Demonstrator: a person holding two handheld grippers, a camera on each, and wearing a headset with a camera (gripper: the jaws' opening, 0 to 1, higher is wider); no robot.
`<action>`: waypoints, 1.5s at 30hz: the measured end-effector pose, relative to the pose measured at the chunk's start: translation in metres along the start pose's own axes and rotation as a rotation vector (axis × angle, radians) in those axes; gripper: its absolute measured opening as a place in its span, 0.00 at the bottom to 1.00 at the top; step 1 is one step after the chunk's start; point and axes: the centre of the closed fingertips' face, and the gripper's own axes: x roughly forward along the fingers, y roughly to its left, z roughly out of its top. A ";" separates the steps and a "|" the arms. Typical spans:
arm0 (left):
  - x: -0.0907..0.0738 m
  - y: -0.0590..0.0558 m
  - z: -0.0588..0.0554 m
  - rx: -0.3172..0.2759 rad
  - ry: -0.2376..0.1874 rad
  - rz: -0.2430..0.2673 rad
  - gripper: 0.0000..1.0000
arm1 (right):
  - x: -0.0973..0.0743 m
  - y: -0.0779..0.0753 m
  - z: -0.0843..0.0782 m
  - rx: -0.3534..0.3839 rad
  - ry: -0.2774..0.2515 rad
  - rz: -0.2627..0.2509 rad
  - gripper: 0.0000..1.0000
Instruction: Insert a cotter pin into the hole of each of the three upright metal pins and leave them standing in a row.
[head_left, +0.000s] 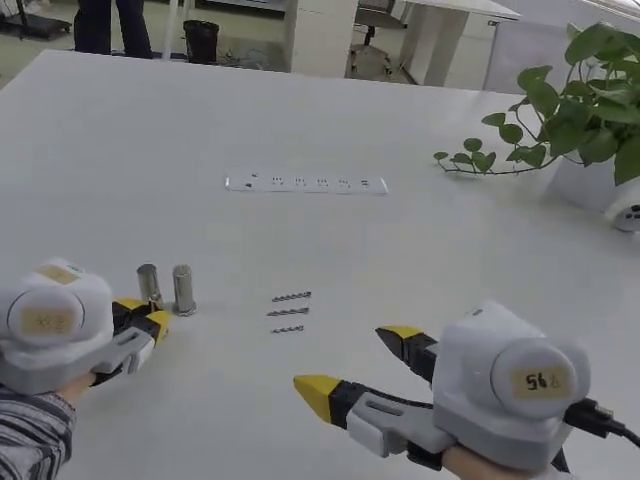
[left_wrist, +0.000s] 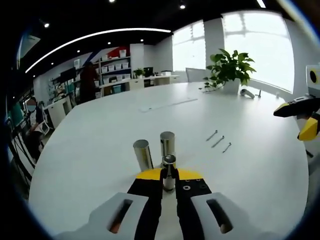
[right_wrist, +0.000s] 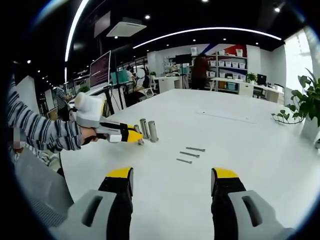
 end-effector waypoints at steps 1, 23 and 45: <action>0.000 -0.004 0.002 -0.003 -0.007 -0.015 0.05 | 0.000 0.001 0.000 -0.010 0.004 0.002 0.60; -0.013 -0.095 -0.008 0.095 0.003 -0.260 0.05 | -0.014 0.005 -0.019 -0.025 0.081 0.055 0.57; -0.013 -0.103 -0.020 0.104 0.036 -0.325 0.05 | -0.013 0.014 -0.032 -0.065 0.140 0.120 0.56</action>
